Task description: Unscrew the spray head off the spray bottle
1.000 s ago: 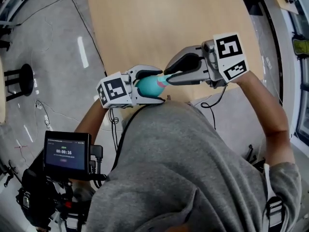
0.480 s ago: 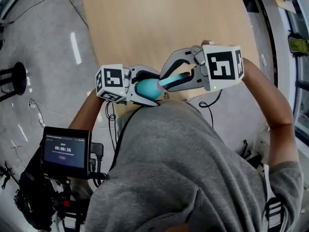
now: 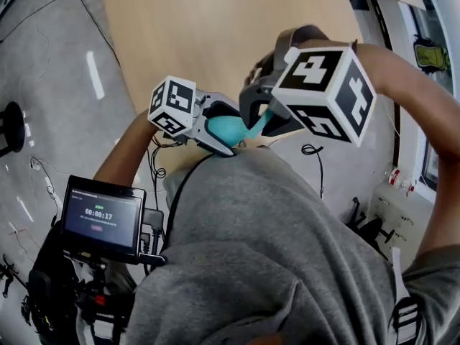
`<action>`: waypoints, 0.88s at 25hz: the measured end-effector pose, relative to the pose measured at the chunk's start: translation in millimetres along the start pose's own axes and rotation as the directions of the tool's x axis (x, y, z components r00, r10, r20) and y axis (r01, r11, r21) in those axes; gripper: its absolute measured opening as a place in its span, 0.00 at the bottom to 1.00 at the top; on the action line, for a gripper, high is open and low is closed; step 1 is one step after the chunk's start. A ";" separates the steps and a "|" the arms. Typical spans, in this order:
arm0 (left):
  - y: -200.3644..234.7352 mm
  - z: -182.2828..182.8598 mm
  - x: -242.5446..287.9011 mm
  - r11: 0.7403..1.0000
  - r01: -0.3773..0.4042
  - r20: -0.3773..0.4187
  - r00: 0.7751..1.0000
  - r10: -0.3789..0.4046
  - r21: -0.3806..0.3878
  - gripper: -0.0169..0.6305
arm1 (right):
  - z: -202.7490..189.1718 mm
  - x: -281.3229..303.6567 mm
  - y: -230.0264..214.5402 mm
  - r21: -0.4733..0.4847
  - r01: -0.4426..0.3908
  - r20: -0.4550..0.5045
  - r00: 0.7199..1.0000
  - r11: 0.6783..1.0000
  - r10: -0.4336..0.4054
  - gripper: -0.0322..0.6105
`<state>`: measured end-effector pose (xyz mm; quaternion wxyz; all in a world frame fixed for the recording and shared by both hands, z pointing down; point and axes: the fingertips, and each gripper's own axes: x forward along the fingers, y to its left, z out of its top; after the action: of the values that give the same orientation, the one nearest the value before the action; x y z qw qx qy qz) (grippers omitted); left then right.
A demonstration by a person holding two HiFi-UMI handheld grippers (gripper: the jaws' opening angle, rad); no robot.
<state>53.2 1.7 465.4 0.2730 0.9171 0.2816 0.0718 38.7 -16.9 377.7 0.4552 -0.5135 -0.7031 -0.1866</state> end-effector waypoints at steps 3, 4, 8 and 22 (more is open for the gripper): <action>27.6 9.9 0.5 0.987 -0.135 0.038 0.990 0.133 0.082 0.62 | -9.2 -32.5 8.1 0.000 0.036 -0.074 0.997 0.999 -0.036 0.17; 43.0 10.6 -2.2 0.964 -0.242 0.062 0.970 0.236 0.112 0.62 | -15.5 -45.4 11.6 0.020 0.081 -0.097 0.992 0.996 -0.079 0.17; 134.8 -38.5 -76.0 0.720 -0.689 0.147 0.724 0.674 0.089 0.62 | -76.7 -77.6 -15.3 0.175 0.335 -0.162 0.937 0.926 -0.308 0.17; 202.0 -97.5 -161.1 0.273 -0.962 0.243 0.267 0.933 0.013 0.62 | -251.4 150.2 -94.6 0.400 0.838 -0.554 0.544 0.371 -0.631 0.17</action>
<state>-12.1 -182.8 660.2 0.1275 0.9231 -0.3452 0.1119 58.3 -155.6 651.7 0.5662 0.0804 -0.7947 -0.2036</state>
